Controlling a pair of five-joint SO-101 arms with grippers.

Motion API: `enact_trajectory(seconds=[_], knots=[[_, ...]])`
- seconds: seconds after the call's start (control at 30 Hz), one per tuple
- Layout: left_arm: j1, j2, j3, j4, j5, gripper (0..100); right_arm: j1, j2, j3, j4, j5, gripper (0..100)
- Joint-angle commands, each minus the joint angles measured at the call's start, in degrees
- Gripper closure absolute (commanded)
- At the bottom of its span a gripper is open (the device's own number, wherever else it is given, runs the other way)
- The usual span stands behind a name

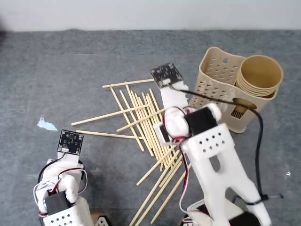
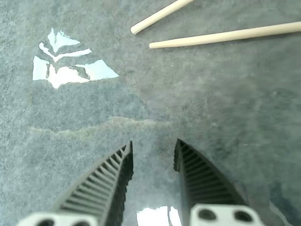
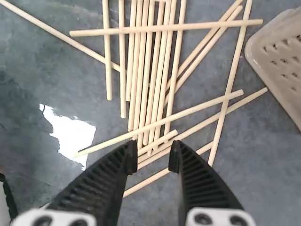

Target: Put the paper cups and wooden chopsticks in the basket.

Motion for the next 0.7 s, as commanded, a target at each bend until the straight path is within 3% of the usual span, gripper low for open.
enact_trajectory(seconds=[0.0, 0.2, 0.67], knots=[[0.44, -0.44, -0.66, 0.35, 0.35, 86, -0.31, -4.70, 3.60, -4.26, -0.18, 87.6], [0.44, -0.44, -0.66, 0.35, 0.35, 86, -0.75, -6.99, 6.15, -5.58, 6.24, 87.6], [0.44, -0.44, -0.66, 0.35, 0.35, 86, -0.66, -6.73, 6.51, -11.38, 10.11, 87.2]])
